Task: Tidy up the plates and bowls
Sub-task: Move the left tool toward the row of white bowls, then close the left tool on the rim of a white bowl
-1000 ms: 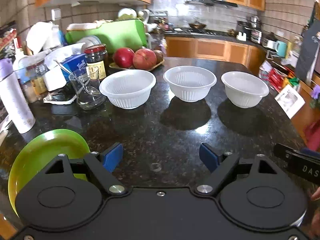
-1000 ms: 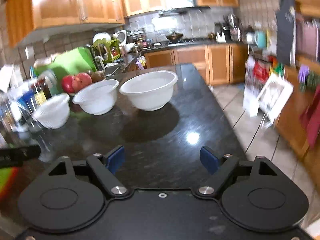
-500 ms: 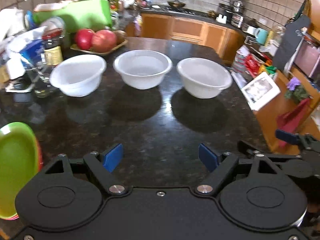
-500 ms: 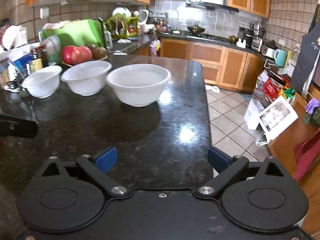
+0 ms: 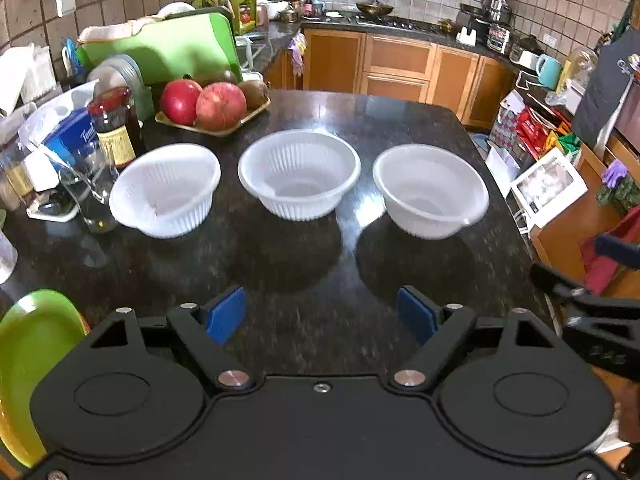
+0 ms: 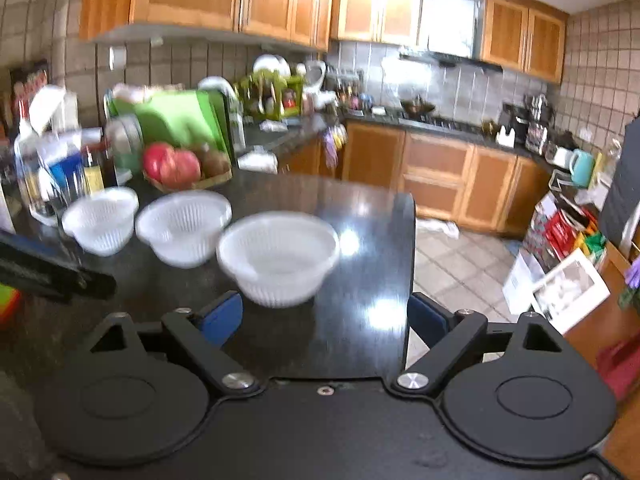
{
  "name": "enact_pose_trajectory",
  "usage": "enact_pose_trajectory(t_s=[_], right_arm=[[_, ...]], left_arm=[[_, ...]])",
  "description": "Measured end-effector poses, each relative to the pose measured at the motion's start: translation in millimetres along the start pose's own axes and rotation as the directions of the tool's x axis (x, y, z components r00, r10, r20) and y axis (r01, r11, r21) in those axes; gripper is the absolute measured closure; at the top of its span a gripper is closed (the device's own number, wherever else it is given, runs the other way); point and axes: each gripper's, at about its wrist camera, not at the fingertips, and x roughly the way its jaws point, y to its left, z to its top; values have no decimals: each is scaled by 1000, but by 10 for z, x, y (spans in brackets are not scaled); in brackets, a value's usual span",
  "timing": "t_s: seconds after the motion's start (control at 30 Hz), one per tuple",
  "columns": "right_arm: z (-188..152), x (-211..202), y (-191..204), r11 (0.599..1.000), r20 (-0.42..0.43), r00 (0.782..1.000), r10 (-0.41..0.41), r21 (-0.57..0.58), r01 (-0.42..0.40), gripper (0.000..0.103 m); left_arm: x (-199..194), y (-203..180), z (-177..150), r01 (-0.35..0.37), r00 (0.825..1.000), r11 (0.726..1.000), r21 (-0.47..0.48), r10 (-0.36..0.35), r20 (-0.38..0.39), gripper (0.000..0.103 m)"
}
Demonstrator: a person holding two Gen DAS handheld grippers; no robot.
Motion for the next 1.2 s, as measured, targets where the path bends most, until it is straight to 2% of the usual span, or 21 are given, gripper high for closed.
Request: enact_pose_trajectory(t_s=[0.1,0.2,0.3,0.4,0.57,0.73,0.8,0.9,1.03,1.2], right_arm=[[176,-17,-62,1000,29,1000,9,23,-9,9],[327,72,-153,996,-20,998,53,74,-51,9],[444,230,-191,995,-75,994,84,62,-80,12],[540,403,-188,998,-110,992,57,4,-57,13],[657,693,-293,998,-192,980,50,-36,-58,12],[756,1012,-396,998,-302,953,21,-54,-39,10],[761,1049,-420,998,-290,957,12,-56,-30,10],[774,1074,-464,997,-280,958,56,-40,-70,10],[802,1186,-505,995,-294,952,90,-20,-100,15],[832,1394,-601,991,-343,930,132,28,-130,30]], left_arm=[[23,17,85,4,1000,1000,-23,-4,27,20],[54,20,182,15,999,999,-33,-13,47,20],[126,5,280,43,999,998,-44,-43,1,20],[240,-37,387,95,994,995,-39,-97,-57,20],[321,-148,510,103,990,993,-51,-107,-90,20],[403,-232,621,94,991,993,-72,-100,-87,21],[460,-254,646,95,990,992,-79,-103,-99,23],[566,-308,669,105,987,991,-78,-113,-115,27],[720,-336,723,115,979,988,-100,-130,-159,40],[878,-389,736,115,970,987,-114,-137,-202,46]])
